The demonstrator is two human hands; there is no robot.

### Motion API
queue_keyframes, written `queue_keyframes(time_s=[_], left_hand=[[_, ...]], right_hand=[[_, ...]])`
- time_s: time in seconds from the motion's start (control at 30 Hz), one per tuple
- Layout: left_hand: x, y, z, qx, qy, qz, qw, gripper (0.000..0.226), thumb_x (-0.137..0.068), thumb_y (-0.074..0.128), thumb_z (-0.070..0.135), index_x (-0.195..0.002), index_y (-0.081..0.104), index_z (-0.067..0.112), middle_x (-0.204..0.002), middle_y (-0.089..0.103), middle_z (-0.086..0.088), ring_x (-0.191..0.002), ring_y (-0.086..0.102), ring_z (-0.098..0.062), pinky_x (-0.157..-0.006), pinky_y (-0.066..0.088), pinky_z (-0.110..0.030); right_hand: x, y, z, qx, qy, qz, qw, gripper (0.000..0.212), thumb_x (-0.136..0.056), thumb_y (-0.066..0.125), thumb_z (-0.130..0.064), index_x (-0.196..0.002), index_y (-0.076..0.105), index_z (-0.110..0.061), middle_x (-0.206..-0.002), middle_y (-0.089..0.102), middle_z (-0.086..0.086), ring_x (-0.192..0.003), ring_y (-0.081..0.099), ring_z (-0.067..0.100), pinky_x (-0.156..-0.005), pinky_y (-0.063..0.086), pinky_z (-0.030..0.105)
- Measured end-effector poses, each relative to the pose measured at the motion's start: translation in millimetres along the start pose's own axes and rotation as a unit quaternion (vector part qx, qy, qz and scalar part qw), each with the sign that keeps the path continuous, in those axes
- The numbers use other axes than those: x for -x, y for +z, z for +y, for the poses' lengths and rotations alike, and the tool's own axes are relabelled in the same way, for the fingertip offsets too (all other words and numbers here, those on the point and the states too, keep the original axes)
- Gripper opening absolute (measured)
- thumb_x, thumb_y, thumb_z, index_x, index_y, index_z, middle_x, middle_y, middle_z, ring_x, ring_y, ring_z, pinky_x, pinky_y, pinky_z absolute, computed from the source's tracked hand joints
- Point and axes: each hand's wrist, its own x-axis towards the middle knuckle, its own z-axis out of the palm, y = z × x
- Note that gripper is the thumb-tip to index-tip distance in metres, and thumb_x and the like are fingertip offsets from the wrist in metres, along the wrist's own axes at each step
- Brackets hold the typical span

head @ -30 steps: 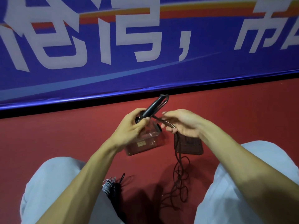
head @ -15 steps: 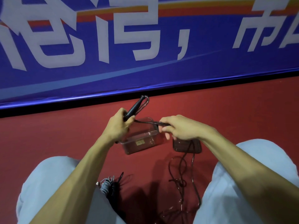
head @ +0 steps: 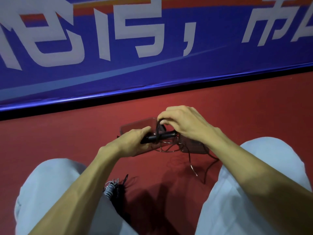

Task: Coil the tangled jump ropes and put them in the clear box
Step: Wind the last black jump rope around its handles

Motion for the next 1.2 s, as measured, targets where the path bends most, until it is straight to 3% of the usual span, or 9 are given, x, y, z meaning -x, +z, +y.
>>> queue_keyframes(time_s=[0.1,0.23,0.3,0.53,0.63,0.8,0.97,1.07,1.2], left_hand=[[0.5,4.5,2.8,0.015,0.008,0.005,1.000,0.020,-0.083,0.068,0.024,-0.094,0.054,0.014,-0.072,0.057,0.003,-0.065,0.053,-0.020,-0.060,0.041,-0.026],[0.9,9.5,13.9,0.063,0.006,0.025,0.998,0.032,-0.080,0.069,0.053,-0.103,0.066,0.031,-0.067,0.062,0.010,-0.059,0.056,-0.001,-0.064,0.047,-0.022],[1.5,7.8,19.1,0.078,0.025,0.035,0.996,0.020,-0.087,0.065,0.041,-0.098,0.066,0.025,-0.063,0.058,0.008,-0.053,0.050,-0.003,-0.061,0.046,-0.026],[10.5,-19.0,17.4,0.282,0.000,0.056,0.958,0.005,-0.096,0.057,0.016,-0.092,0.057,0.013,-0.068,0.051,0.005,-0.056,0.045,-0.004,-0.053,0.037,-0.016],[11.2,-25.6,14.0,0.432,-0.023,0.117,0.894,0.012,-0.098,0.053,0.019,-0.088,0.057,0.014,-0.069,0.055,-0.001,-0.054,0.048,-0.012,-0.052,0.038,-0.023],[6.5,-30.3,11.9,0.543,-0.059,0.182,0.818,0.024,-0.101,0.047,0.019,-0.122,0.057,0.024,-0.072,0.059,-0.009,-0.051,0.050,-0.014,-0.051,0.040,-0.023],[1.4,-25.4,5.9,0.483,-0.066,0.202,0.849,0.021,-0.099,0.052,0.021,-0.117,0.061,0.025,-0.073,0.059,-0.003,-0.056,0.052,-0.013,-0.052,0.046,-0.021],[-3.4,-18.2,0.5,0.425,-0.095,0.226,0.872,0.013,-0.098,0.055,0.022,-0.107,0.060,0.014,-0.077,0.057,-0.005,-0.055,0.051,-0.011,-0.050,0.046,-0.019],[-9.1,-9.3,-9.3,0.266,-0.104,0.228,0.931,0.024,-0.095,0.061,0.026,-0.115,0.055,0.013,-0.084,0.060,0.001,-0.065,0.054,-0.009,-0.060,0.045,-0.021]], right_hand=[[-2.5,1.7,-4.0,-0.023,0.060,0.031,0.997,0.019,-0.092,0.060,-0.039,-0.101,0.071,-0.027,-0.085,0.066,-0.009,-0.084,0.061,0.017,-0.066,0.040,0.028],[-8.5,3.6,-4.4,-0.072,0.202,0.001,0.977,0.028,-0.084,0.064,-0.052,-0.077,0.072,-0.026,-0.061,0.063,-0.007,-0.063,0.055,0.013,-0.060,0.040,0.027],[-11.4,4.7,1.1,-0.151,0.255,-0.021,0.955,0.030,-0.080,0.071,-0.047,-0.071,0.071,-0.019,-0.055,0.060,-0.006,-0.055,0.051,0.009,-0.057,0.038,0.027],[-15.9,2.0,17.5,-0.552,0.362,0.016,0.751,0.017,-0.089,0.064,-0.020,-0.075,0.070,-0.013,-0.061,0.059,-0.001,-0.056,0.046,0.012,-0.050,0.036,0.020],[-18.5,1.2,12.5,-0.599,0.349,-0.010,0.721,0.024,-0.096,0.049,-0.011,-0.095,0.063,0.008,-0.065,0.055,0.007,-0.046,0.036,0.009,-0.043,0.023,0.019],[-18.3,-0.8,1.7,-0.602,0.259,-0.093,0.750,0.022,-0.097,0.049,-0.009,-0.108,0.063,0.005,-0.067,0.048,0.001,-0.042,0.027,0.003,-0.040,0.017,0.014],[-15.9,-4.6,-4.7,-0.568,0.247,-0.152,0.770,0.019,-0.098,0.050,-0.007,-0.114,0.058,0.000,-0.070,0.047,0.003,-0.050,0.052,0.014,-0.047,0.042,0.021],[-11.0,-2.8,-8.7,-0.455,0.222,-0.246,0.827,0.020,-0.099,0.051,-0.013,-0.118,0.053,-0.010,-0.062,0.051,-0.002,-0.062,0.065,0.028,-0.062,0.053,0.036],[-11.8,1.0,-8.0,-0.231,0.156,-0.266,0.923,0.019,-0.096,0.055,-0.015,-0.115,0.056,-0.017,-0.065,0.057,-0.008,-0.057,0.059,0.012,-0.070,0.052,0.036]])
